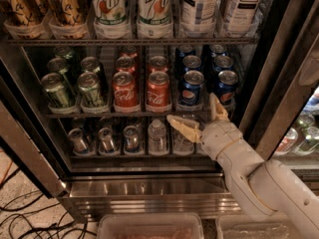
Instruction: Pick pepsi can from middle shelf of fridge
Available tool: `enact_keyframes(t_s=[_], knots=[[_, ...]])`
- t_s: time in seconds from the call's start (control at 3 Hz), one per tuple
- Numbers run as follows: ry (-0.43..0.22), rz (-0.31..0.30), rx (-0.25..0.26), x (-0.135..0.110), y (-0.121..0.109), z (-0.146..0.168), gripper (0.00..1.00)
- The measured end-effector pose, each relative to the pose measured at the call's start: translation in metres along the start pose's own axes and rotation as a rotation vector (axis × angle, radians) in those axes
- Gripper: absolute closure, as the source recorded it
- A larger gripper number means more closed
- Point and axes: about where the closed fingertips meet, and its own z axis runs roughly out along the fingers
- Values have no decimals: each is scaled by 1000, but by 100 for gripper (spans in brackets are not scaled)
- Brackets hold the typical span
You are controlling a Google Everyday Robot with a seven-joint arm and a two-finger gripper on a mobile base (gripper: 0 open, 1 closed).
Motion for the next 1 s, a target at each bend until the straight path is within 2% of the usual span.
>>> enact_keyframes(t_s=[0.67,1.0], knots=[[-20,-27,37,3,-32,48,22],[-20,-25,32,4,-32,55,23]])
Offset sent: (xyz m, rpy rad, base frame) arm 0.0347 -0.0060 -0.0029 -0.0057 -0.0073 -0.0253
